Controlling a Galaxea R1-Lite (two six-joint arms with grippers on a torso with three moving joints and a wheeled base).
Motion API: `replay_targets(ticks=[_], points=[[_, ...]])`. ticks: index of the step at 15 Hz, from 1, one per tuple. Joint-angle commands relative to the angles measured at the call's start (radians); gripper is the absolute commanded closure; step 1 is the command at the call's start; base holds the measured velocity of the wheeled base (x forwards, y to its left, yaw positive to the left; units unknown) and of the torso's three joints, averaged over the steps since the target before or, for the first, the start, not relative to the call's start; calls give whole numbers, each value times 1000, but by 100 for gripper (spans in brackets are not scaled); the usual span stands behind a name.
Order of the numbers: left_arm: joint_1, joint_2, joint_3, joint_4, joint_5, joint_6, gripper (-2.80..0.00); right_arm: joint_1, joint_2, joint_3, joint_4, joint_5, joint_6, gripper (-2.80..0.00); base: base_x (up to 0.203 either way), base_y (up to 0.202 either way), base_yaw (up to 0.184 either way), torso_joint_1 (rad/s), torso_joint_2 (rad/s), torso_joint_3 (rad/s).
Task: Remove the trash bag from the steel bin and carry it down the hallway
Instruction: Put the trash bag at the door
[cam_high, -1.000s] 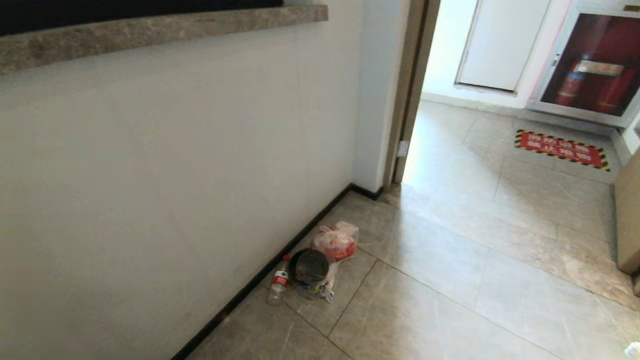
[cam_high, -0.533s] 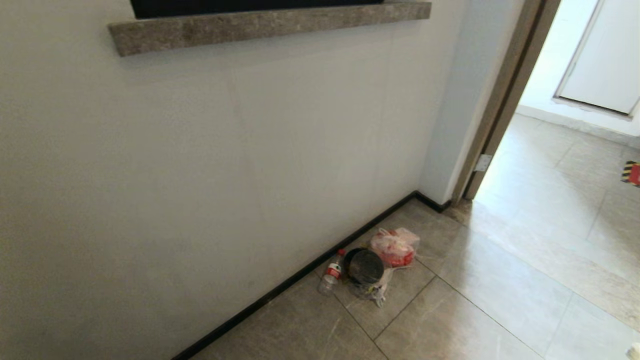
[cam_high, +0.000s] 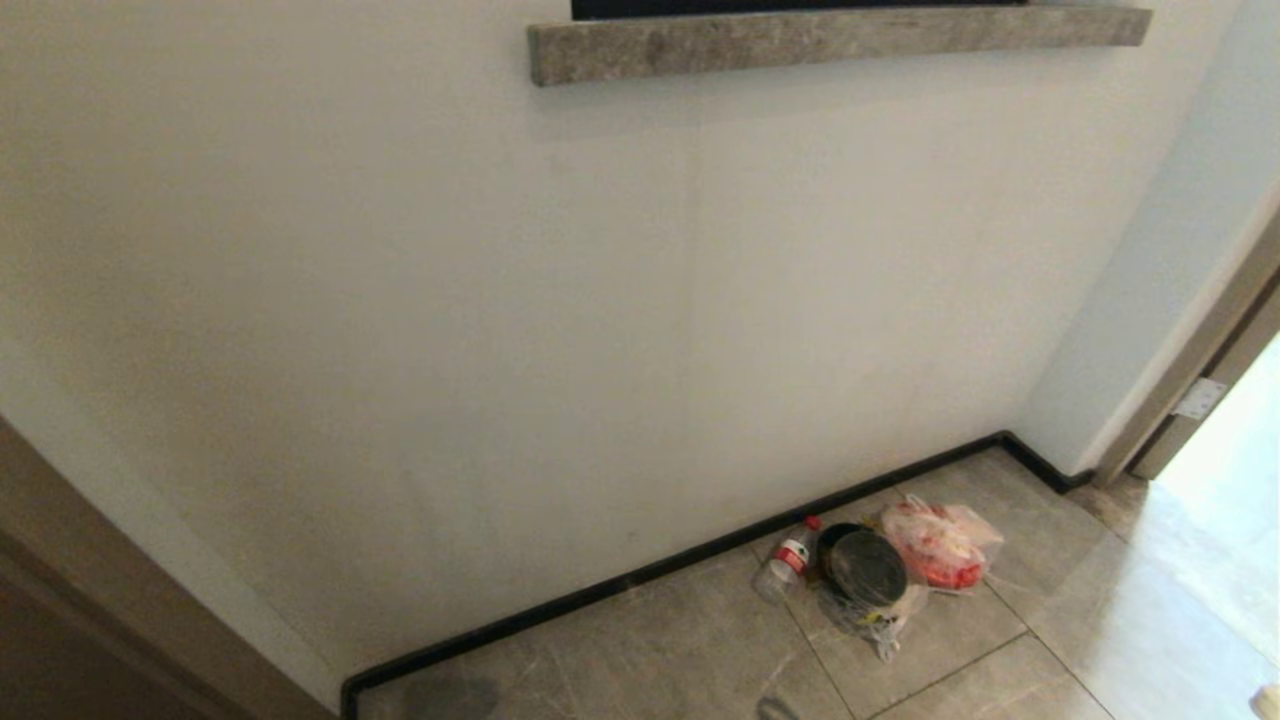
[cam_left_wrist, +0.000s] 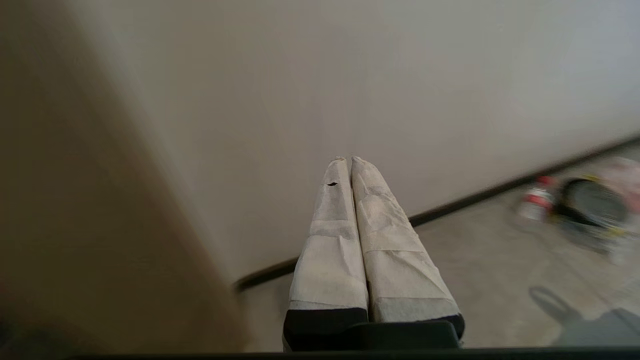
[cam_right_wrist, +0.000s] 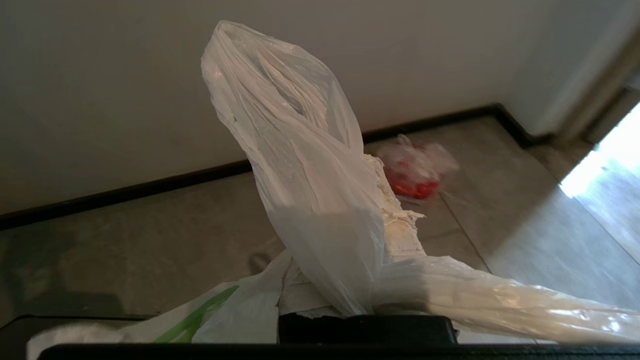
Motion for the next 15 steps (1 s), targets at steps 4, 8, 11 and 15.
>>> replay_targets(ticks=[4,8,11,15], points=[[0,0,1,0,0,0,0,-1,1,-1,1,1,-2,0,-1,-11,172,2,2,3],[0,0,0,-1,0,0,0,-1,1,-1,1,4,1,0,0,-11,170,3,0,1],[0,0,0,0,0,-2,0,-1,1,-1,0,2,0,0,-2,-7,137,2,0,1],[0,0,0,0,0,-2,0,-1,1,-1,-1,4,-1,0,0,-1,15,1,0,1]])
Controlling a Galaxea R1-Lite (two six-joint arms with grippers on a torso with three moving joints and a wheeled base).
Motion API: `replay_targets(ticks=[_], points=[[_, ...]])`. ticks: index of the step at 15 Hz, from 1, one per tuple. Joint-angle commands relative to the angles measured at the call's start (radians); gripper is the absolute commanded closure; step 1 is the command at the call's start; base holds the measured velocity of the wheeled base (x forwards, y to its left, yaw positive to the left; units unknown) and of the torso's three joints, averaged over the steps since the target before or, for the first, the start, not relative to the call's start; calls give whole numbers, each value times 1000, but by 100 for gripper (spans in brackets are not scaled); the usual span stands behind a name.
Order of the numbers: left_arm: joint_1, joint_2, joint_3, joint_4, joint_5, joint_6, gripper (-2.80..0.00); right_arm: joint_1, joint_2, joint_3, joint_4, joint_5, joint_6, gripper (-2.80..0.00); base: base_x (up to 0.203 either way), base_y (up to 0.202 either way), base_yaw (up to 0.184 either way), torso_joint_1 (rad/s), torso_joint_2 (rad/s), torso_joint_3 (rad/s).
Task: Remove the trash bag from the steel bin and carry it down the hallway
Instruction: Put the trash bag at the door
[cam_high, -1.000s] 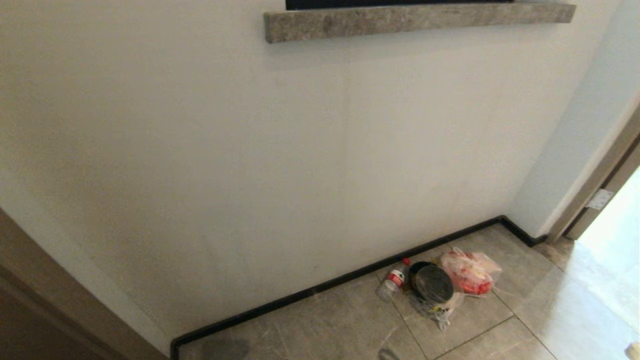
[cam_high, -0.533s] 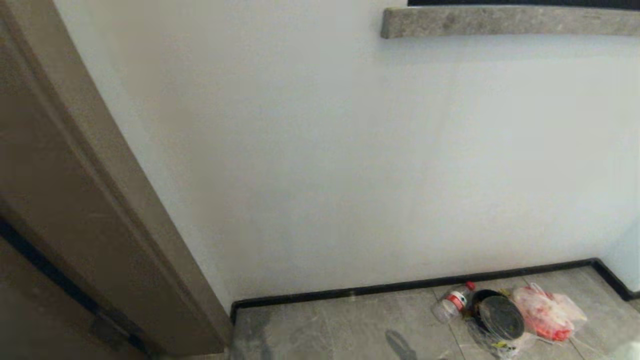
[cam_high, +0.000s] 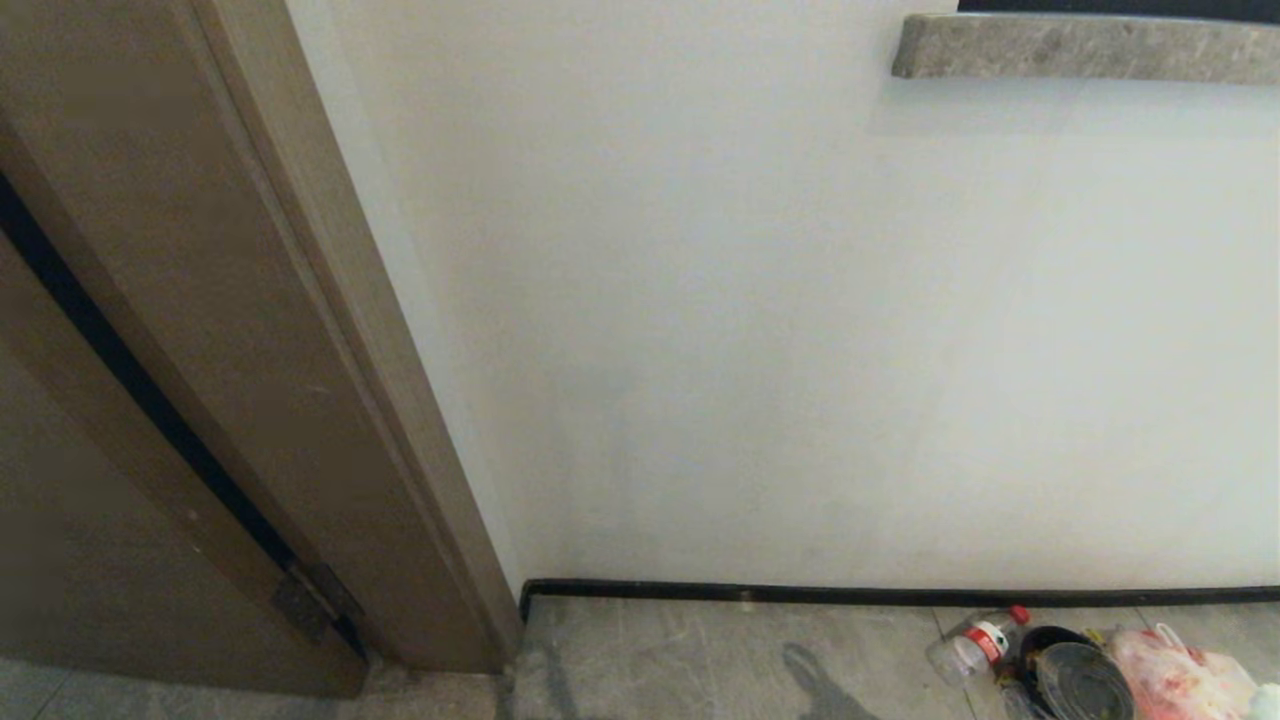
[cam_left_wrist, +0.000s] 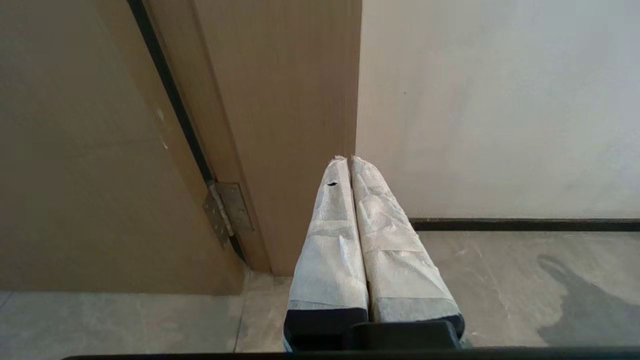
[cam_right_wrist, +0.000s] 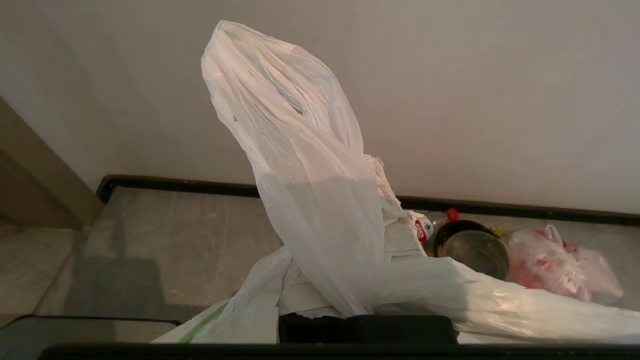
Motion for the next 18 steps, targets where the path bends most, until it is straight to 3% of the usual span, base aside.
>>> replay_targets(ticks=[1,11,18], points=[[0,0,-1,-1,2,1,0,0,1,1,1,1,-3,0,0,0,0,0,0,0],[0,0,1,0,2,-7,0,0,1,1,1,1,-1,0,0,0,0,0,0,0],[0,-2,1,-1,2,-5,0,0,1,1,1,1,-2,0,0,0,0,3,2,-158]])
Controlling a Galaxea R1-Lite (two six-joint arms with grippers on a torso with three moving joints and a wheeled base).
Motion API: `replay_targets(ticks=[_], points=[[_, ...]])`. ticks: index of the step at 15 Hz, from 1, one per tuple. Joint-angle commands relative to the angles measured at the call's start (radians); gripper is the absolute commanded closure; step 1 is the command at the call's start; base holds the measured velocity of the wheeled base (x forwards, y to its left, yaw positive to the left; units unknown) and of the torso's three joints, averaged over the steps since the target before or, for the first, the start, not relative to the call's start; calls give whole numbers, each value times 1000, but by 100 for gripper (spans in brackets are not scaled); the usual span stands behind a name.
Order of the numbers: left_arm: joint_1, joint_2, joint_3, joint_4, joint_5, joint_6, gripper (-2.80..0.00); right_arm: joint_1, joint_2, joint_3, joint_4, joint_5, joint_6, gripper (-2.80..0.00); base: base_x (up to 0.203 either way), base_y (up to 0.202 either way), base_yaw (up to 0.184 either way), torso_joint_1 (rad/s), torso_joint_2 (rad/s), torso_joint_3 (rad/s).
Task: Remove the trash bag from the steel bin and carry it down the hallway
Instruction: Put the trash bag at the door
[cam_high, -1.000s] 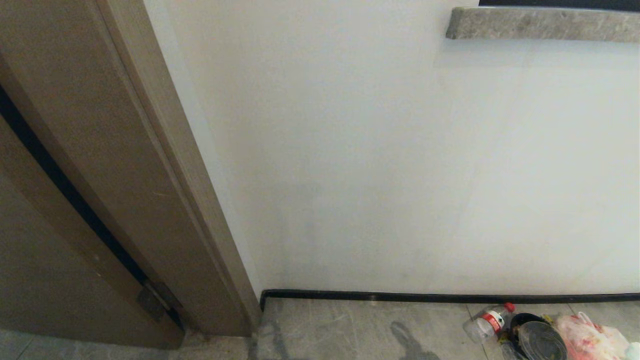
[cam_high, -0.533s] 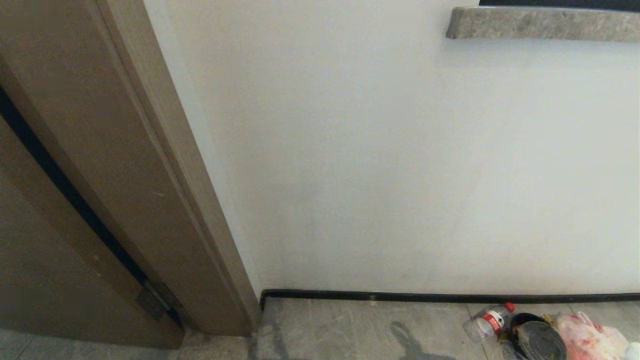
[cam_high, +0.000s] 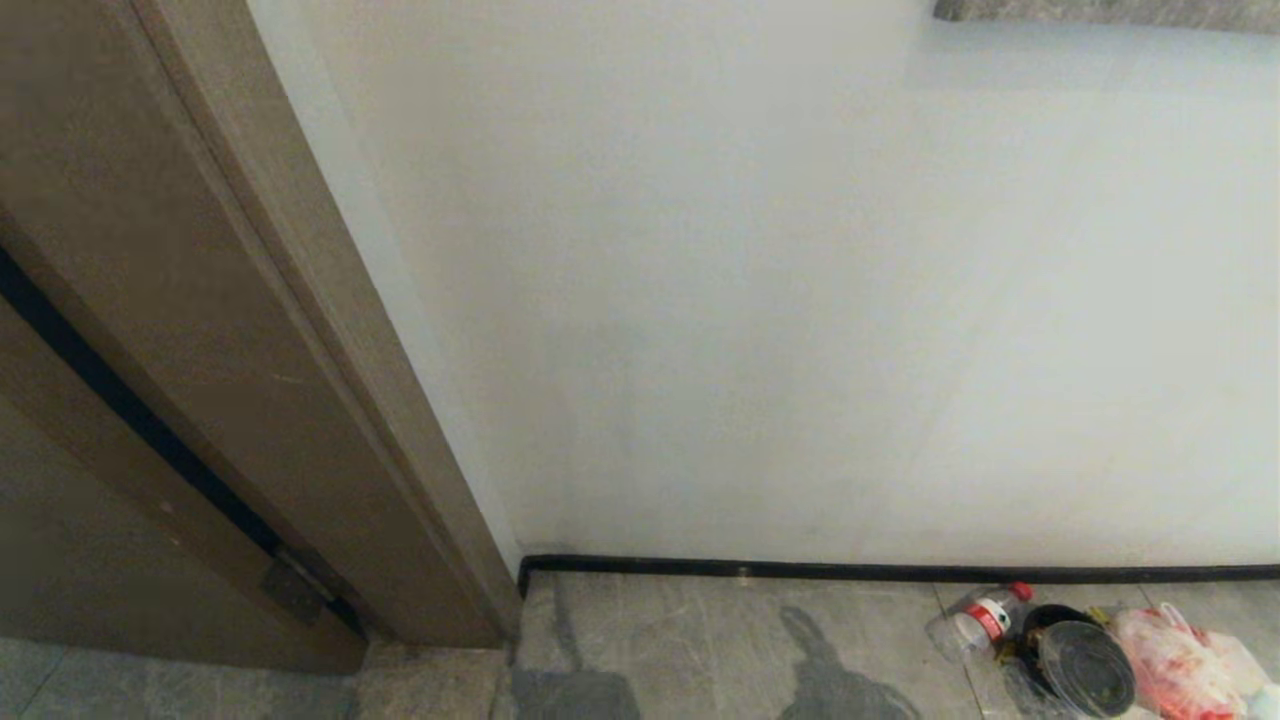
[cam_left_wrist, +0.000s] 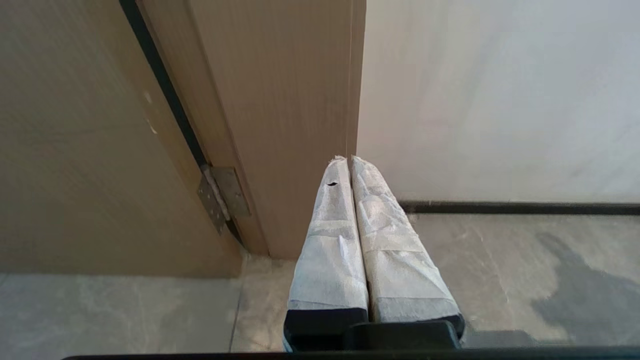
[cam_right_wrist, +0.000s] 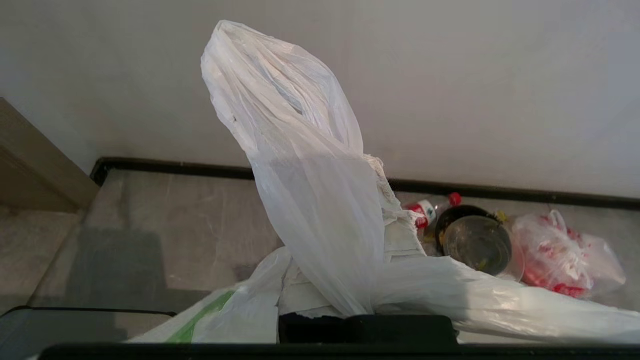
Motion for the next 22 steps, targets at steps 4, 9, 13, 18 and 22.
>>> replay_targets(ticks=[4,9,13,18,22], points=[[0,-1,0,0,0,-1,0,0,1,-1,1,2,-4,0,0,0,0,0,0,-195],[0,0,0,0,0,1,0,0,1,-1,3,-4,-1,0,0,0,0,4,1,-179],[0,0,0,0,0,1,0,0,27,-149,49,33,-77,0,0,0,0,5,1,-29],[0,0,0,0,0,1,0,-25,406,-616,454,34,-257,0,0,0,0,0,0,0],[0,0,0,0,0,1,0,-32,757,-769,572,12,-392,0,0,0,0,0,0,0]])
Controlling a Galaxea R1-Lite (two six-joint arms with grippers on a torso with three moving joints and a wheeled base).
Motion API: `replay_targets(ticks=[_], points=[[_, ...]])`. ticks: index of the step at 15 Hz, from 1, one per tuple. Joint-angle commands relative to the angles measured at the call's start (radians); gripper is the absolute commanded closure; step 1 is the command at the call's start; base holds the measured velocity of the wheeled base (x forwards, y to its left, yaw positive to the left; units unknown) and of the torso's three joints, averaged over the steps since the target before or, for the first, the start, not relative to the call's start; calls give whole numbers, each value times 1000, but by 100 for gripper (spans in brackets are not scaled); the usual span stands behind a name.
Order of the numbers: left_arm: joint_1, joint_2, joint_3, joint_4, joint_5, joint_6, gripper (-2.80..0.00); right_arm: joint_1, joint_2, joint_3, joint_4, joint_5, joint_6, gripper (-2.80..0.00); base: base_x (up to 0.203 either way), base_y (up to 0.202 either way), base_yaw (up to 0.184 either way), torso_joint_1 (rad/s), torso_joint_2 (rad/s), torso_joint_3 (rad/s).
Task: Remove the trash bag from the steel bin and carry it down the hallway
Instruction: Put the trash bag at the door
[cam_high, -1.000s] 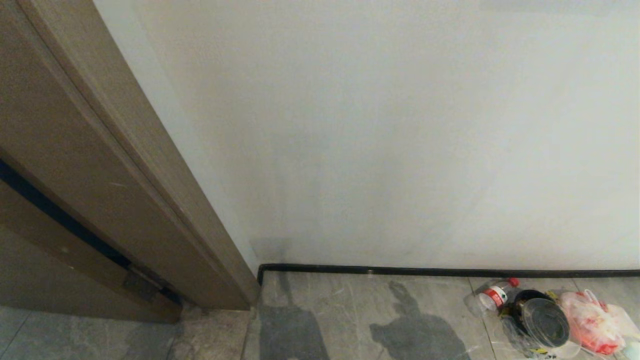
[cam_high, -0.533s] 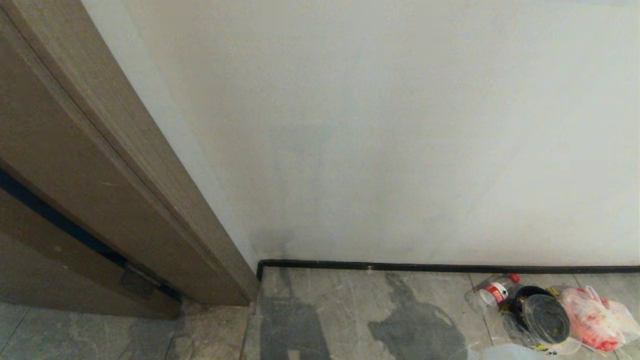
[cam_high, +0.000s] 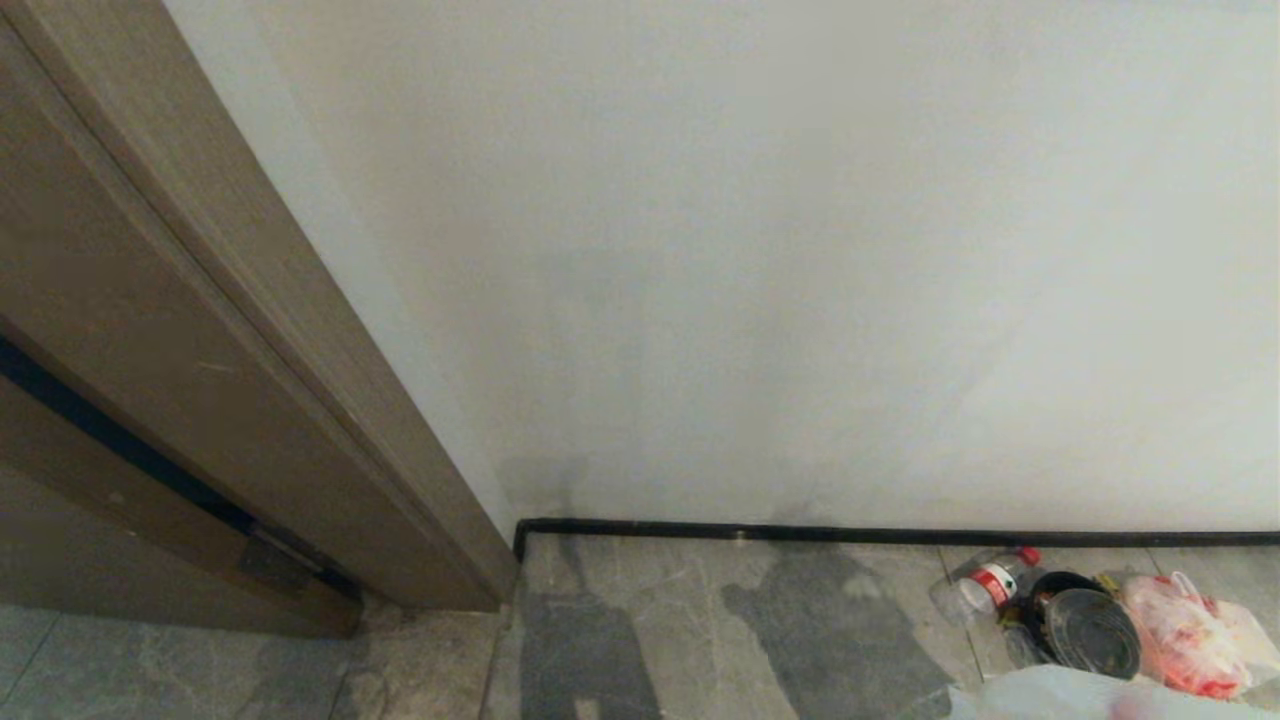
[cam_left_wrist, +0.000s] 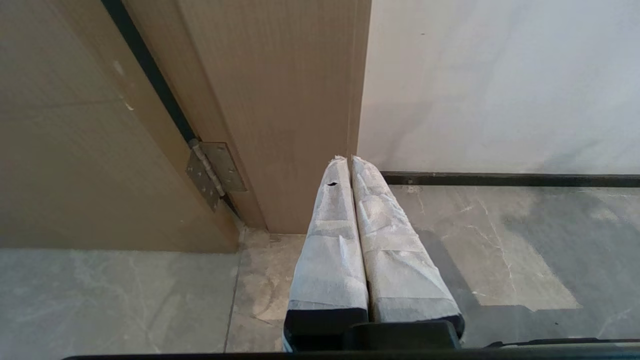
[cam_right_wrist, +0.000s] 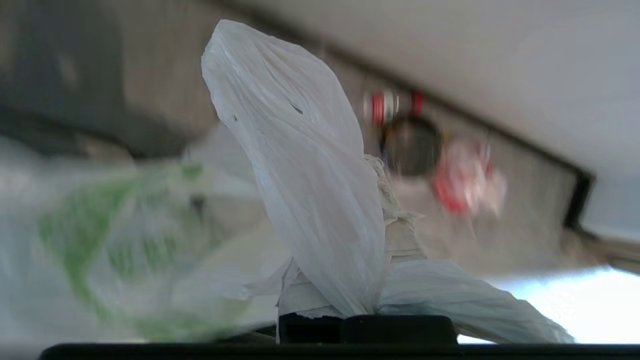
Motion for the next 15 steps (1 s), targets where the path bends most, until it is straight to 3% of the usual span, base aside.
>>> replay_targets(ticks=[1,4,8,9,11,13,15], points=[[0,0,0,0,0,-1,0,8,274,-86,24,-45,-34,0,0,0,0,0,0,0],[0,0,0,0,0,1,0,66,510,-167,-3,-178,-70,0,0,0,0,0,0,0],[0,0,0,0,0,-1,0,184,716,-239,-96,-227,-80,0,0,0,0,0,0,0],[0,0,0,0,0,-1,0,218,729,-243,-99,-232,-82,-280,0,0,0,0,0,0],[0,0,0,0,0,-1,0,294,794,-248,-96,-289,-76,-280,0,0,0,0,0,0],[0,0,0,0,0,-1,0,408,860,-270,-123,-342,-19,-280,0,0,0,0,0,0],[0,0,0,0,0,1,0,467,934,-318,-166,-364,19,-280,0,0,0,0,0,0]])
